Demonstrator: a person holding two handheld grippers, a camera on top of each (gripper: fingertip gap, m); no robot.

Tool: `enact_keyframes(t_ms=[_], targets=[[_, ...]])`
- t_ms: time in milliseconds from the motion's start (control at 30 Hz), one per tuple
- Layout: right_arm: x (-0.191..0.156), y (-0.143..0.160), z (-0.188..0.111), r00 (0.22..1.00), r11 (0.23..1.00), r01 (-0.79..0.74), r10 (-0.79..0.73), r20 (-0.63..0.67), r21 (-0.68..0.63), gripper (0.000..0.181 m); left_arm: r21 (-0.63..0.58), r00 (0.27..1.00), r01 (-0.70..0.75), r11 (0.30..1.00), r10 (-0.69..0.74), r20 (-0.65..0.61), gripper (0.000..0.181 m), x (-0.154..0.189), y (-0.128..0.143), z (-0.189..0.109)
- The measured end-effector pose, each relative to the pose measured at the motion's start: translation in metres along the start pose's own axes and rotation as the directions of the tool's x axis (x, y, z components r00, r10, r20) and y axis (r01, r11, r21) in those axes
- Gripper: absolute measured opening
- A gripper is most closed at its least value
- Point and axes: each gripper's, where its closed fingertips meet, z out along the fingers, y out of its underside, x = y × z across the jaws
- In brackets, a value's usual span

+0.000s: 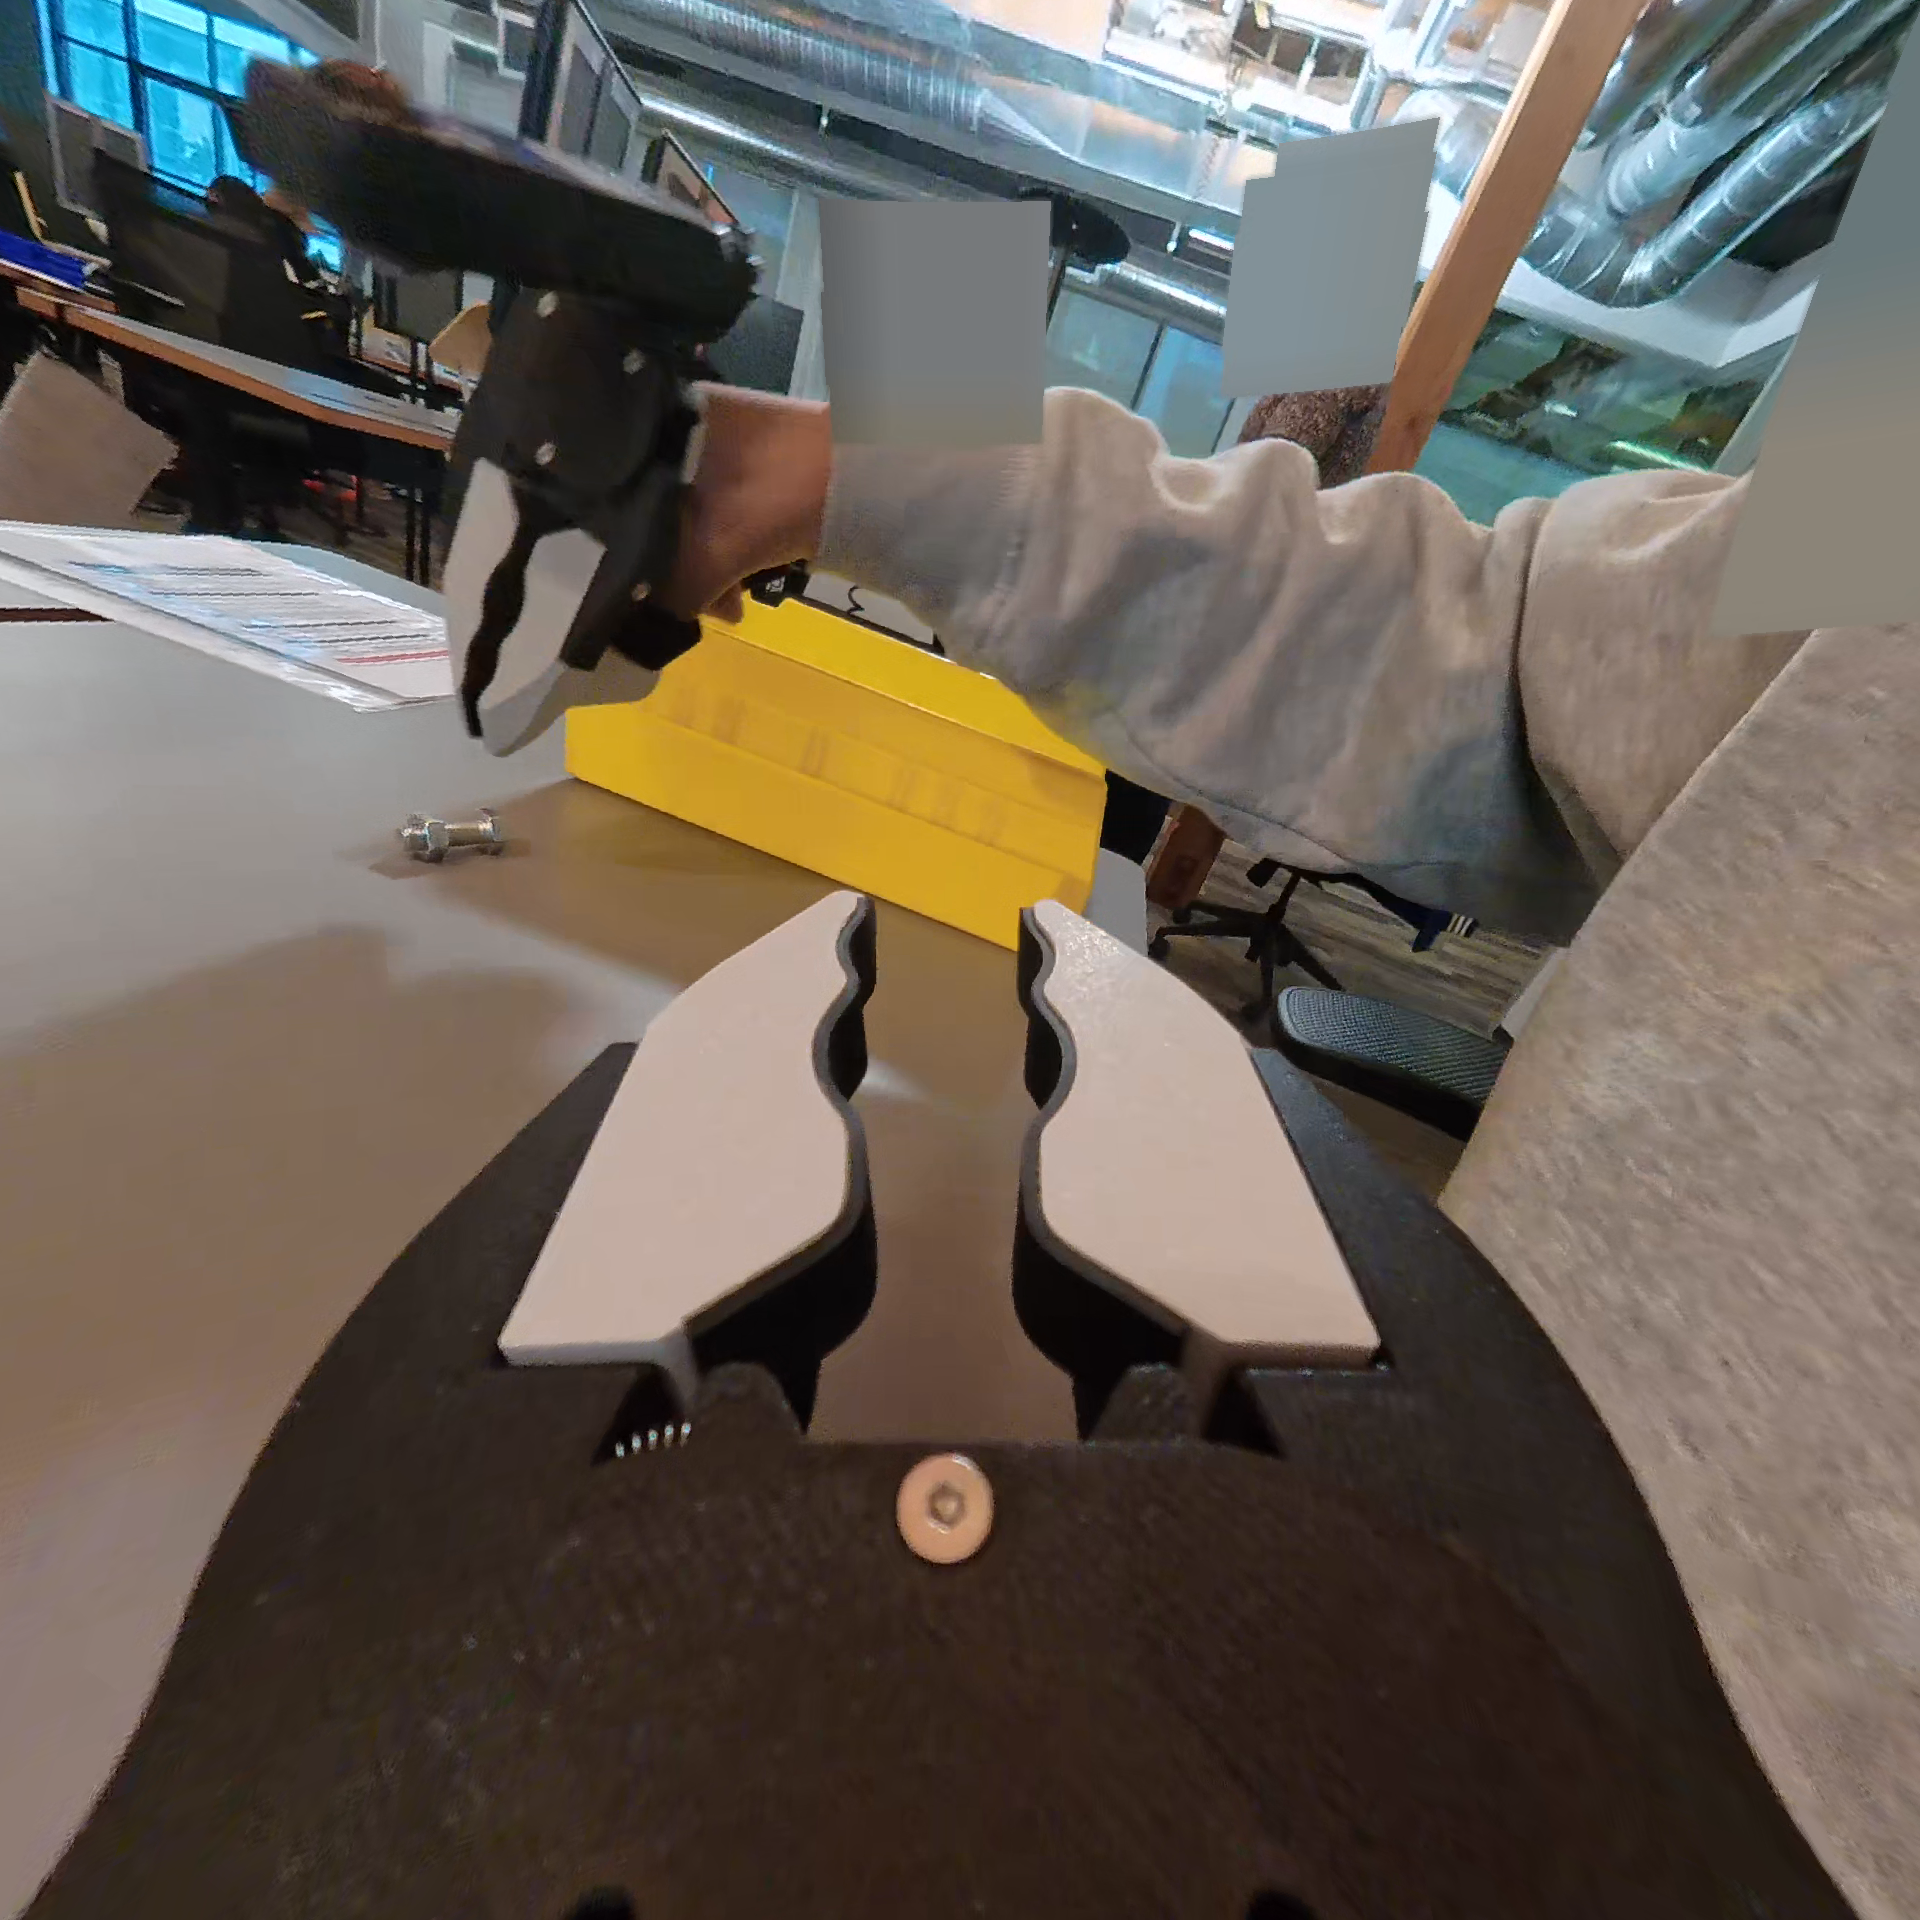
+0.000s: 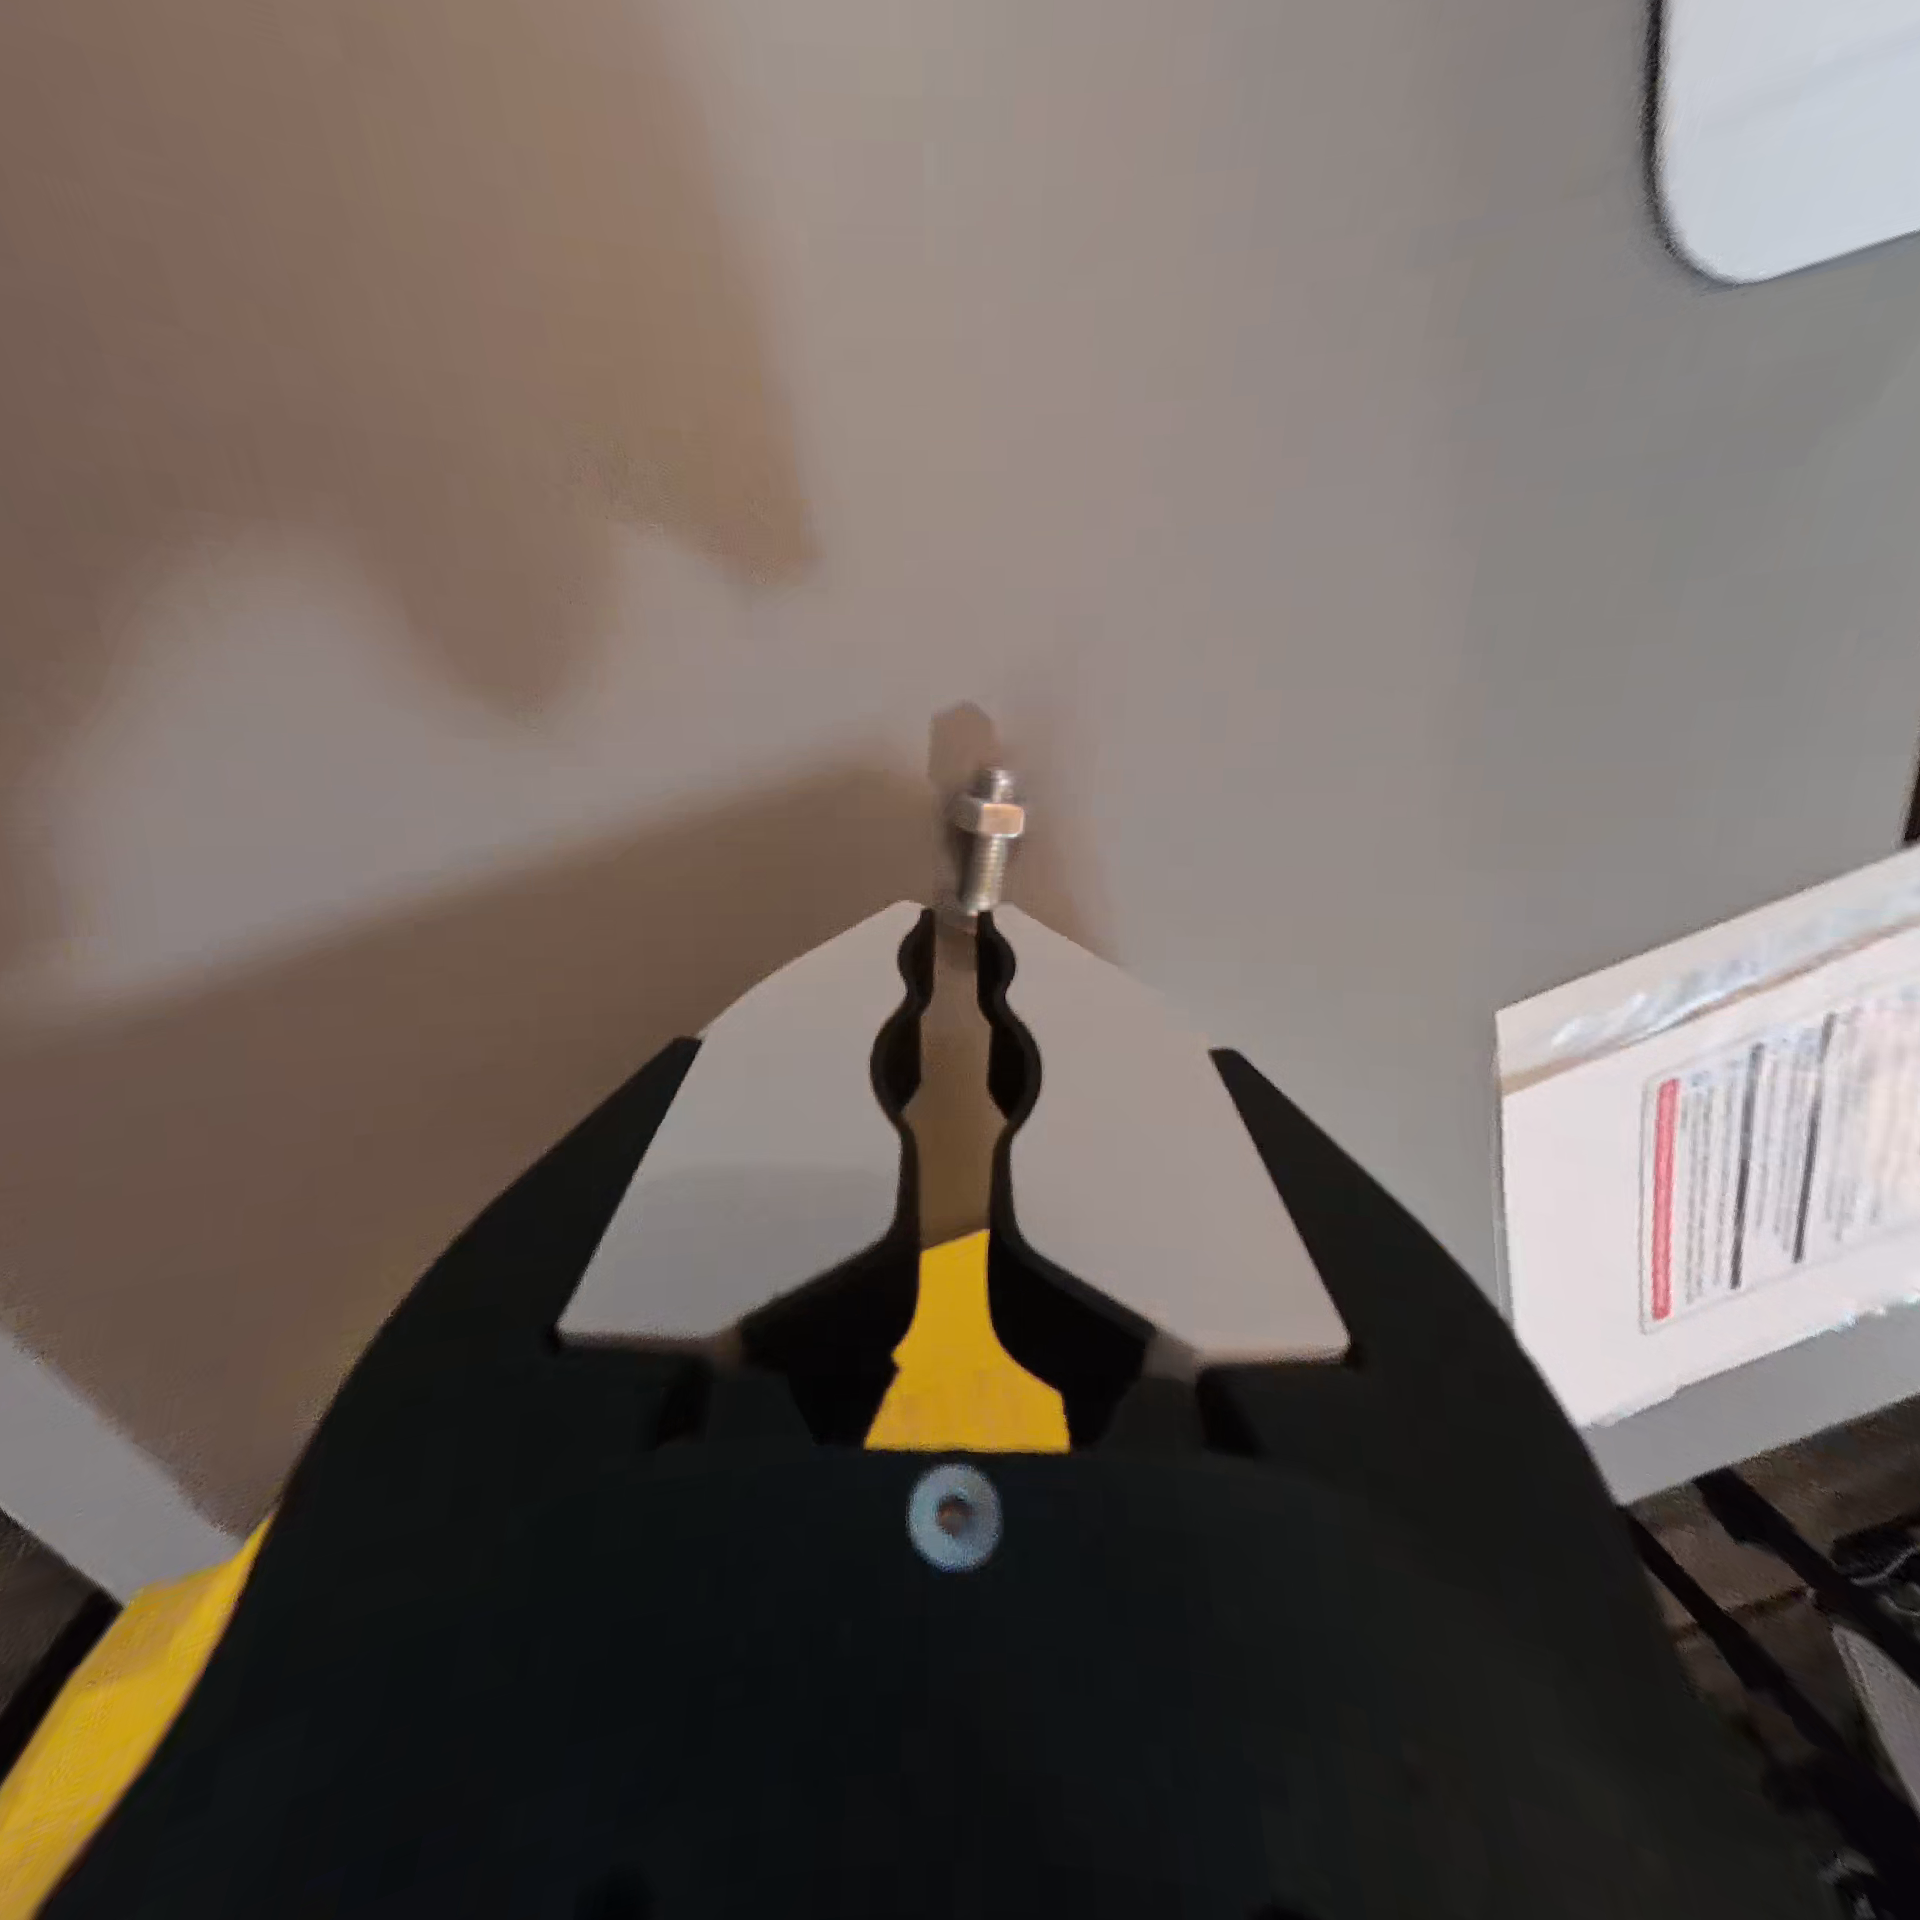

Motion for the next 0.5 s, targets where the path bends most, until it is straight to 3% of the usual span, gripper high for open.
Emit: enact_keyframes(t_ms=[33,267,500], targets=[[0.003,0.001,0.007,1.000,1.000,-0.005,0.006,0.019,-0.025,0.009,0.003,1.000,0.006,1.000,-0.006,-0.002,0.026,0.000,0.000,0.000],[0.007,0.013,0.036,0.993,0.987,-0.025,0.042,0.109,-0.158,0.014,0.014,0.999,0.041,0.999,-0.041,-0.005,0.026,-0.004,-0.002,-0.003],[0.005,0.024,0.045,0.994,0.964,0.033,-0.005,0.109,-0.264,0.014,0.024,0.997,0.081,0.996,-0.080,-0.018,0.026,-0.004,-0.004,-0.004]])
